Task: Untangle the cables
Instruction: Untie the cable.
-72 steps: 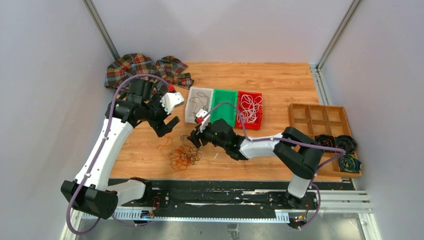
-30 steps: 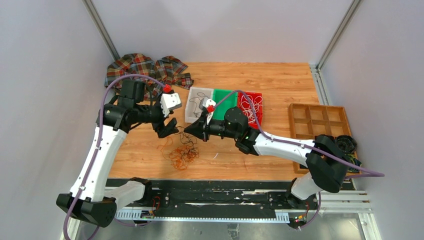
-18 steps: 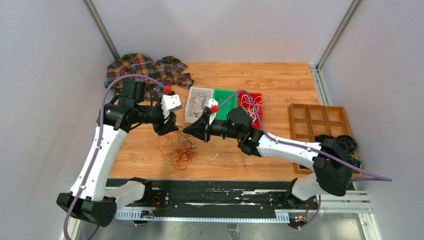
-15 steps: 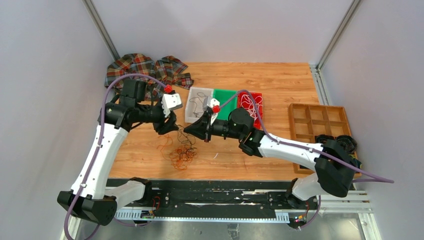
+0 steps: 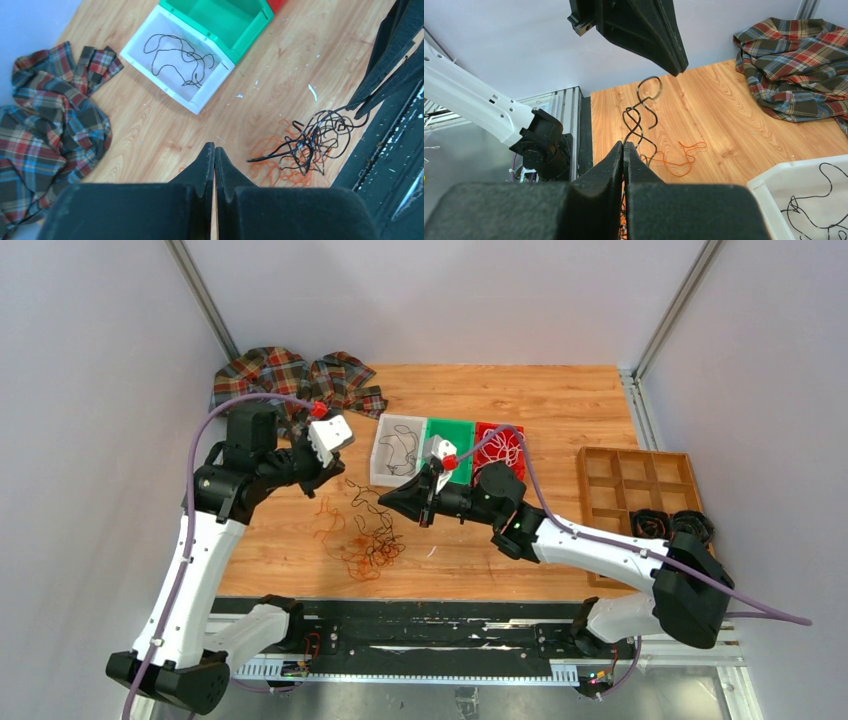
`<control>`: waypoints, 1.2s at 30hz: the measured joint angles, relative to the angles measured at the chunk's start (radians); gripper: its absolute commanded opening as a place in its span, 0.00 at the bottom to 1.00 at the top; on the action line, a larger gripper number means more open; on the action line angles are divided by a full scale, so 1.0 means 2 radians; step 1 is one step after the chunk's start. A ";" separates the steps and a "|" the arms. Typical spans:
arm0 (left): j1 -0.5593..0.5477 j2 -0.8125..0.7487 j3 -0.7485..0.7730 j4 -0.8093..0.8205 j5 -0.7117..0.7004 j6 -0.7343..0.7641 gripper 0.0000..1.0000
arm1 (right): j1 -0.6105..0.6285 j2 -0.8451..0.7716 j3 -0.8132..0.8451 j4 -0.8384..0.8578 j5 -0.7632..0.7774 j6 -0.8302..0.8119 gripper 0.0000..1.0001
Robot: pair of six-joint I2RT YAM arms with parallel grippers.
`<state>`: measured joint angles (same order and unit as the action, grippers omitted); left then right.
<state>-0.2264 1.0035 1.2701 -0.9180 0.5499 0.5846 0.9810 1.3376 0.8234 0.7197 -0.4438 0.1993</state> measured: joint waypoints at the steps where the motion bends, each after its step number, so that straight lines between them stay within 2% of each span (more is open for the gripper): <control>1: 0.000 -0.003 0.000 0.002 -0.001 -0.001 0.01 | 0.000 -0.003 -0.002 0.000 0.001 0.000 0.01; 3: 0.000 -0.008 0.000 0.001 -0.002 0.001 0.03 | -0.003 -0.009 -0.007 -0.001 0.004 0.001 0.01; 4: 0.000 -0.010 0.000 0.000 -0.002 0.002 0.14 | -0.004 -0.013 -0.009 -0.002 0.006 0.001 0.01; 5: 0.000 -0.012 0.000 -0.003 -0.001 0.004 0.28 | -0.006 -0.015 -0.010 -0.004 0.007 0.001 0.01; 7: 0.000 -0.017 0.001 -0.011 0.004 0.013 0.63 | -0.009 -0.017 -0.011 -0.007 0.009 0.001 0.01; 8: 0.000 -0.021 0.004 -0.018 0.010 0.011 0.73 | -0.011 -0.018 -0.011 -0.009 0.010 0.001 0.01; 10: 0.001 -0.025 0.014 -0.030 0.023 0.013 0.80 | -0.011 -0.017 -0.010 -0.015 0.009 0.001 0.01; 12: 0.001 -0.030 0.028 -0.037 0.045 0.017 0.82 | -0.011 -0.014 -0.006 -0.021 0.004 0.002 0.01; 19: -0.022 -0.032 0.039 -0.043 0.108 0.027 0.75 | -0.010 0.017 0.025 -0.023 -0.032 0.011 0.01; 23: -0.034 -0.012 0.039 -0.046 0.112 0.045 0.64 | -0.007 0.026 0.037 -0.022 -0.049 0.013 0.01; 29: -0.040 0.014 0.035 -0.070 0.103 0.092 0.55 | -0.007 0.027 0.043 -0.022 -0.070 0.018 0.01; 32: -0.050 0.014 0.033 -0.082 0.098 0.115 0.43 | -0.007 0.030 0.050 -0.022 -0.080 0.020 0.01; 36: -0.057 0.014 0.026 -0.094 0.089 0.137 0.09 | -0.007 0.032 0.054 -0.022 -0.089 0.023 0.01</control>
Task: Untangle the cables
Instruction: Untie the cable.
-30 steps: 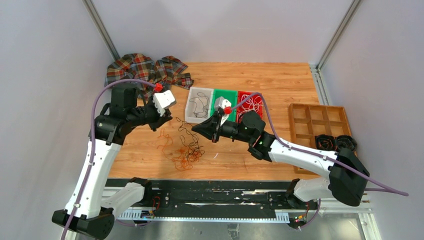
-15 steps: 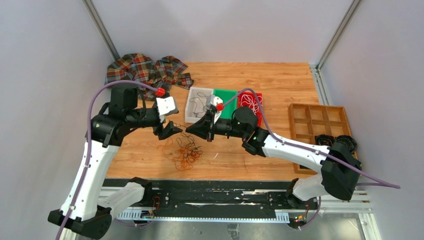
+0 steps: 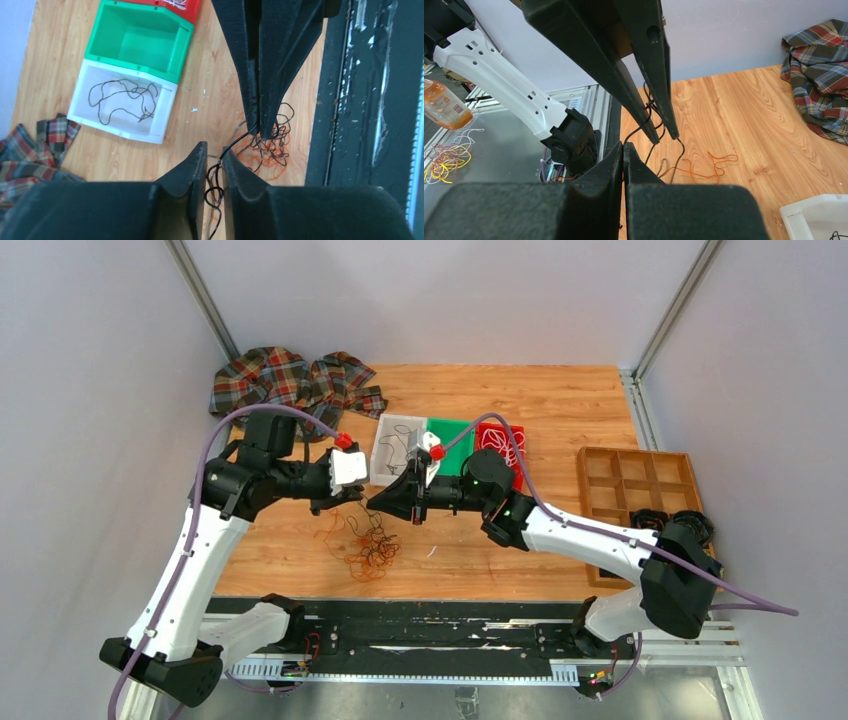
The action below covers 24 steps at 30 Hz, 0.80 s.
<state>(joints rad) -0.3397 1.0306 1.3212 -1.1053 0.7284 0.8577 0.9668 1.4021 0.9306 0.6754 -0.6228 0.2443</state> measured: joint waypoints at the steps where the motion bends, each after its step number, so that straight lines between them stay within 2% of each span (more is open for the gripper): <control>1: -0.001 0.000 -0.001 -0.001 -0.002 0.002 0.05 | 0.000 0.002 0.001 0.000 -0.002 0.000 0.01; 3: -0.003 0.000 -0.002 -0.003 -0.010 0.008 0.01 | 0.001 0.004 0.003 0.000 -0.002 0.001 0.08; 5: -0.006 0.000 -0.002 -0.004 -0.019 0.010 0.01 | 0.001 0.005 0.003 0.000 0.003 0.002 0.14; 6: -0.006 0.000 -0.001 -0.006 -0.023 0.009 0.01 | 0.001 0.006 0.003 0.000 0.010 0.002 0.20; 11: -0.008 -0.002 0.016 -0.008 -0.033 -0.029 0.01 | 0.011 0.007 -0.012 0.030 0.079 -0.003 0.39; 15: -0.009 -0.009 0.031 -0.009 -0.034 -0.071 0.01 | 0.031 0.014 -0.018 0.046 0.148 -0.020 0.39; 18: -0.009 -0.011 0.042 -0.009 -0.035 -0.096 0.01 | 0.049 0.017 -0.019 0.060 0.193 -0.041 0.32; 24: -0.009 -0.011 0.062 -0.011 -0.032 -0.135 0.00 | 0.078 0.024 -0.019 0.100 0.299 -0.080 0.41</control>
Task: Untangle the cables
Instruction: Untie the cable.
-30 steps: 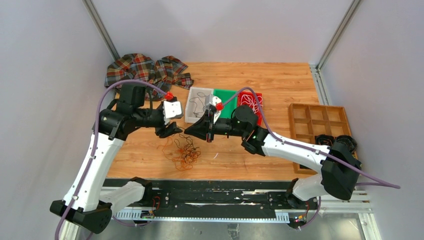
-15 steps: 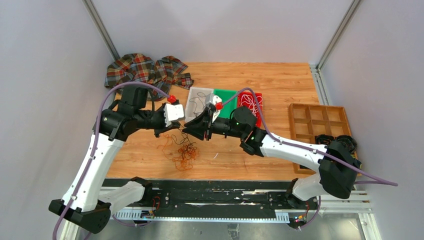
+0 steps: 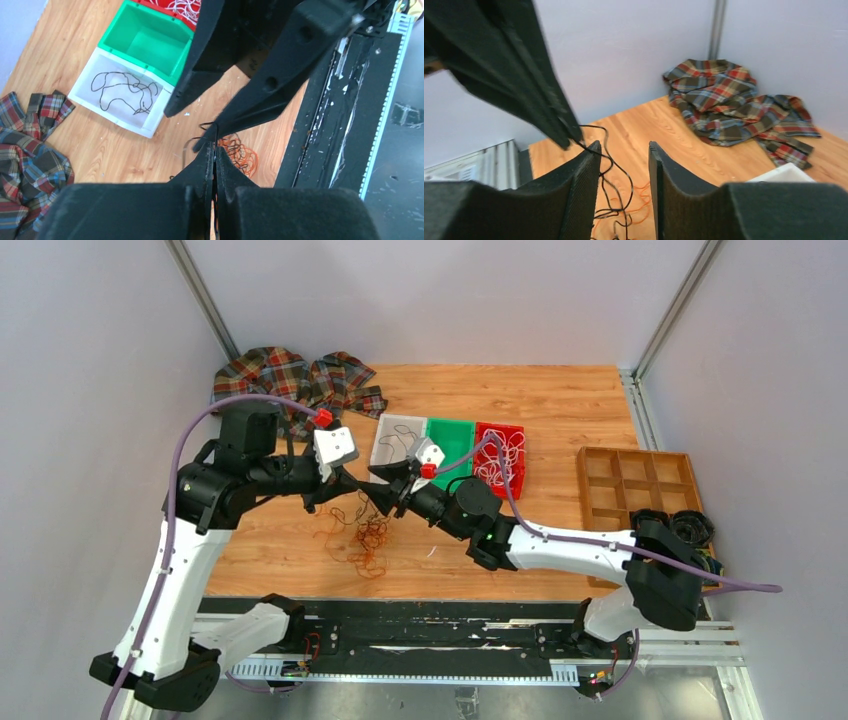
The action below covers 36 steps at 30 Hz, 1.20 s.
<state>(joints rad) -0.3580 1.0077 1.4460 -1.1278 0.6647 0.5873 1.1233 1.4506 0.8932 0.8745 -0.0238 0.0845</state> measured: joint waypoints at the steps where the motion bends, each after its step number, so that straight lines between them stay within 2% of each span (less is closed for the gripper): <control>1: 0.000 0.000 0.006 -0.002 0.003 -0.006 0.00 | 0.002 0.004 0.000 0.010 0.017 -0.005 0.41; 5: -0.002 0.001 0.024 -0.004 0.015 -0.023 0.00 | 0.003 0.030 0.000 0.037 0.050 -0.015 0.44; 11: -0.002 0.014 0.060 -0.011 0.031 -0.042 0.00 | 0.003 0.073 -0.008 0.072 0.056 -0.001 0.45; 27: -0.002 0.068 0.156 -0.046 0.047 -0.100 0.00 | 0.005 0.097 -0.097 0.242 0.079 0.057 0.45; 33: -0.002 0.070 0.183 -0.053 0.043 -0.111 0.00 | 0.006 0.085 -0.123 0.282 0.085 0.064 0.58; 36: -0.002 0.064 0.183 -0.044 0.039 -0.107 0.00 | 0.005 0.057 -0.148 0.257 0.092 0.058 0.61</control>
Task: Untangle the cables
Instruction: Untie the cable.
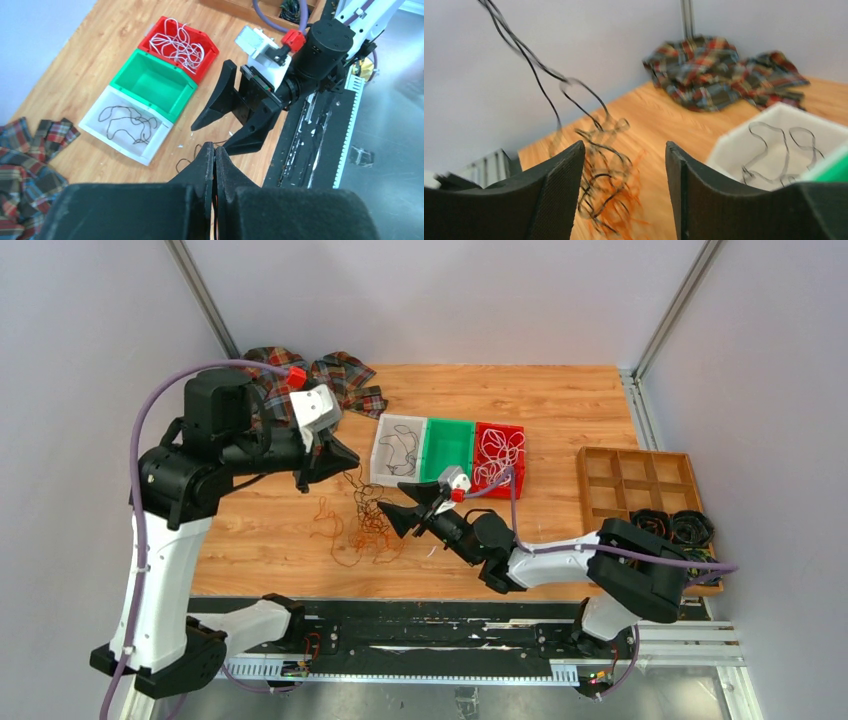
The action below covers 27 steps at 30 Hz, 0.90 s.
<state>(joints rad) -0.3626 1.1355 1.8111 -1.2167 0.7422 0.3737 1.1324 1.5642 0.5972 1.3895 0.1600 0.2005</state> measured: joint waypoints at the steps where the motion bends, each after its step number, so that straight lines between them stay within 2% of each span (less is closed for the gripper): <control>1: 0.000 -0.006 -0.003 0.008 -0.002 0.003 0.00 | -0.001 -0.008 -0.007 -0.020 0.000 -0.004 0.61; 5: 0.000 -0.040 -0.029 0.021 -0.006 0.013 0.00 | -0.007 -0.044 -0.010 -0.090 -0.023 -0.020 0.61; 10: 0.000 -0.054 -0.041 0.022 -0.007 0.022 0.00 | -0.008 -0.082 0.030 -0.158 -0.084 -0.046 0.65; 17: 0.000 -0.053 -0.069 0.024 -0.014 0.033 0.01 | -0.008 -0.089 0.084 -0.227 -0.156 -0.076 0.66; 20: 0.000 -0.051 -0.074 0.024 -0.016 0.034 0.01 | -0.008 -0.088 0.109 -0.251 -0.172 -0.089 0.57; 23: 0.000 -0.052 -0.074 0.025 -0.016 0.034 0.01 | -0.008 -0.081 0.130 -0.263 -0.172 -0.099 0.52; 27: 0.000 -0.054 -0.074 0.025 -0.016 0.034 0.01 | -0.008 -0.070 0.149 -0.273 -0.172 -0.104 0.25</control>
<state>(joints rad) -0.3634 1.0283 1.6630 -1.1675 0.7109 0.4416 1.1164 1.4246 0.8948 0.8429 -0.1837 -0.0074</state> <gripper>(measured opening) 0.023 0.402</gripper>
